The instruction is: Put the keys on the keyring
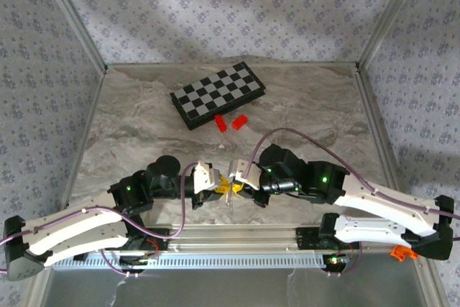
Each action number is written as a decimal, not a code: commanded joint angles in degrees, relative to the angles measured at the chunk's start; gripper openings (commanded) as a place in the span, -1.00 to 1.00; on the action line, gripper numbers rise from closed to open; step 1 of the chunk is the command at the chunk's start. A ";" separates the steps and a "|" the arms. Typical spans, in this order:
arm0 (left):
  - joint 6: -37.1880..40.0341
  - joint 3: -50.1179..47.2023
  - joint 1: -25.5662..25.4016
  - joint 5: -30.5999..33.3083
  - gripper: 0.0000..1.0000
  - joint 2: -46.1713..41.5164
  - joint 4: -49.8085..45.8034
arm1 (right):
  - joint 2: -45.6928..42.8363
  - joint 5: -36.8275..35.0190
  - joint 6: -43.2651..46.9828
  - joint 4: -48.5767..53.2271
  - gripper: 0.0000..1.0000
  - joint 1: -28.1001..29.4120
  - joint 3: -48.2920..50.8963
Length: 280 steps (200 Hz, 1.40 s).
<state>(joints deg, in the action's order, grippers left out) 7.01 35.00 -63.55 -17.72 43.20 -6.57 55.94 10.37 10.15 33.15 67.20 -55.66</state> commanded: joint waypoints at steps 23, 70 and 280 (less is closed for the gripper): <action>-0.67 0.19 -0.61 -2.47 -0.76 0.18 4.21 | 0.41 1.89 0.31 -1.01 -1.00 -0.25 -1.76; -1.16 -0.70 -0.61 -2.85 -0.91 0.04 5.58 | 0.79 2.31 0.22 -2.10 -1.00 -0.40 -1.23; -1.20 -3.98 -0.61 -3.98 -1.00 -7.46 18.19 | -10.03 1.93 -6.86 -14.98 -0.15 -2.42 6.78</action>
<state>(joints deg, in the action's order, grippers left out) 5.93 30.92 -63.77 -19.55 36.99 6.92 48.60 11.25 5.32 21.80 65.30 -50.43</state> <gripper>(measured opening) 0.045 0.419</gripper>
